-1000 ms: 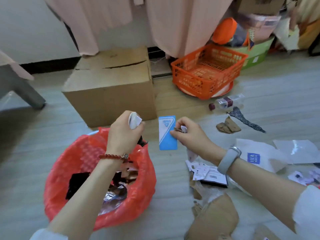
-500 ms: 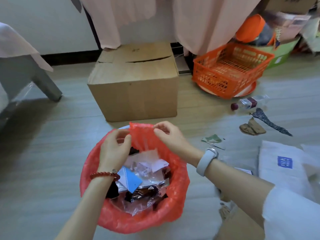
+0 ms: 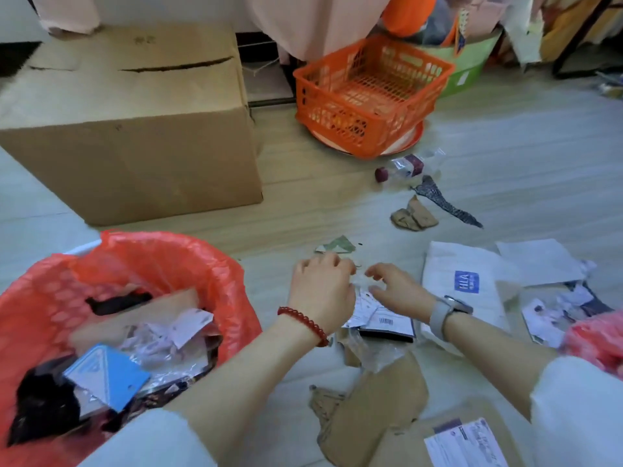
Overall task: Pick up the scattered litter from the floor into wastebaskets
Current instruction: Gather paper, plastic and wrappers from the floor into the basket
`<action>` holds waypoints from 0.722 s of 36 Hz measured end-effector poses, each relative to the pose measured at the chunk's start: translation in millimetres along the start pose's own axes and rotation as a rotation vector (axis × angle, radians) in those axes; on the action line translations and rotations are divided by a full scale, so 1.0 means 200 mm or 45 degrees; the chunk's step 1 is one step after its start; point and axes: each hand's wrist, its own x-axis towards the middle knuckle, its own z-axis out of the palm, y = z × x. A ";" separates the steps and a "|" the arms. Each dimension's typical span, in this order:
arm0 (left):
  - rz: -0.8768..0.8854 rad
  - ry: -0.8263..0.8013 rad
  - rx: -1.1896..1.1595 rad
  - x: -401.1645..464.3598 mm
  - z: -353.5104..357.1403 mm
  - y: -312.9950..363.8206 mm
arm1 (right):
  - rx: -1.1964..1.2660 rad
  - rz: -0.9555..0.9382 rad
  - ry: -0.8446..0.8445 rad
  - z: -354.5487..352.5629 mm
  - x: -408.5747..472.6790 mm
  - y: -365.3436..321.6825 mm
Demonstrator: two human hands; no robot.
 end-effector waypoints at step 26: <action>-0.083 -0.303 -0.409 0.09 0.49 -0.12 | -0.611 -0.271 0.082 0.20 -0.08 0.36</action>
